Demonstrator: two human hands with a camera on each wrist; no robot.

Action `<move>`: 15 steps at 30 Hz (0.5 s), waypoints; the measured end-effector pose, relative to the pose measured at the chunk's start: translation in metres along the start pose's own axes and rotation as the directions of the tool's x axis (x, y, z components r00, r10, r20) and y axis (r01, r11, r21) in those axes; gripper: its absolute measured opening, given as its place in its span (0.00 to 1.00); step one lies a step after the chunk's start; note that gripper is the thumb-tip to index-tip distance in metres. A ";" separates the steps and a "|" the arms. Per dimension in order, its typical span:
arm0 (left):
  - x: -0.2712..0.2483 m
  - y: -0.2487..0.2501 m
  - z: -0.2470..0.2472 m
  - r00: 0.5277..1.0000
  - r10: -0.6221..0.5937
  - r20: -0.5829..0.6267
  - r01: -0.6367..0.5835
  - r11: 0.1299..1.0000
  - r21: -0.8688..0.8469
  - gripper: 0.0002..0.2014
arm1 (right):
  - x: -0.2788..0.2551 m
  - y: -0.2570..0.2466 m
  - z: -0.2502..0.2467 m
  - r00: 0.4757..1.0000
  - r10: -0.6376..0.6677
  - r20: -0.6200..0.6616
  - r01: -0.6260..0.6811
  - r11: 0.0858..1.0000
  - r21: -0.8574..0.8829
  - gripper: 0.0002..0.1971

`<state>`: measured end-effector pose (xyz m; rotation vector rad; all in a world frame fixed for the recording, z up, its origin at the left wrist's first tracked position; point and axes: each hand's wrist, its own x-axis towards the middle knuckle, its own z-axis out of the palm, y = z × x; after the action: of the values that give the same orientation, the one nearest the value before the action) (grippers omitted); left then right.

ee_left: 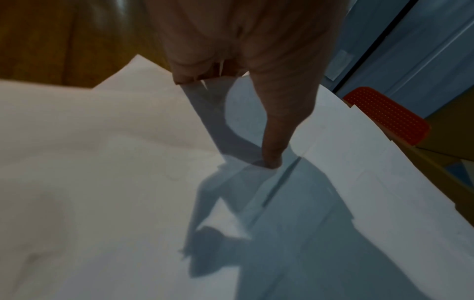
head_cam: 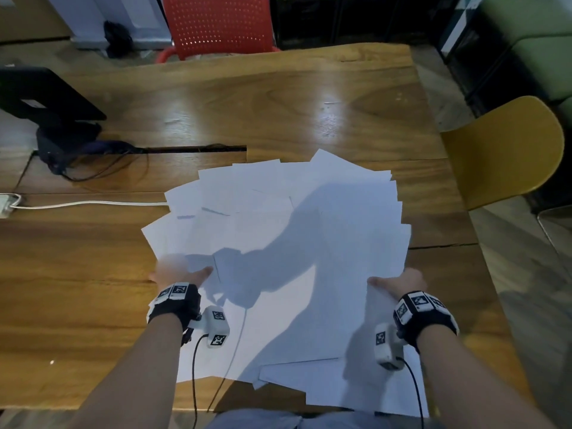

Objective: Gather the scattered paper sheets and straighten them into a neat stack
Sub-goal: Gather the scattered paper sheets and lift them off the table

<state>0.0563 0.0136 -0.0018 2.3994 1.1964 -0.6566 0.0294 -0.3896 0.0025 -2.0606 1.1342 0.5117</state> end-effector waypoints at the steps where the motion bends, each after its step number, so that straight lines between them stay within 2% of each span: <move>1: 0.001 0.001 0.001 0.999 -0.022 0.036 0.023 0.999 -0.026 0.55 | 0.000 0.002 0.002 1.000 0.001 0.031 -0.001 1.000 0.019 0.32; 2: 0.003 0.003 0.002 0.998 -0.050 0.038 0.052 0.997 -0.056 0.61 | 0.001 0.004 0.006 0.998 -0.019 0.053 0.016 0.999 0.052 0.31; 3: 0.003 0.002 0.002 0.997 -0.071 0.037 0.075 0.993 -0.094 0.62 | 0.001 0.005 0.011 0.997 -0.040 0.070 0.034 0.995 0.089 0.29; 5: 0.002 0.003 0.004 0.998 -0.066 0.007 0.066 0.994 -0.092 0.54 | -0.005 0.002 0.016 0.988 -0.083 0.128 0.063 0.986 0.154 0.24; 8: -0.007 0.011 0.003 0.999 -0.048 -0.003 0.048 0.997 -0.053 0.51 | -0.008 0.001 0.019 0.973 -0.134 0.190 0.093 0.973 0.210 0.16; 11: -0.013 0.020 0.003 0.998 -0.058 -0.005 0.057 0.989 -0.134 0.49 | -0.005 0.004 0.012 0.977 -0.153 0.151 0.123 0.974 0.192 0.17; 15: -0.023 0.027 0.014 0.995 -0.082 -0.058 0.076 0.992 -0.101 0.64 | -0.003 0.004 -0.002 0.972 -0.221 0.072 0.206 0.962 0.177 0.19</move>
<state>0.0624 -0.0237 0.0029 2.3164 1.3231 -0.5372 0.0242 -0.3907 0.0041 -1.9617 0.8579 0.3856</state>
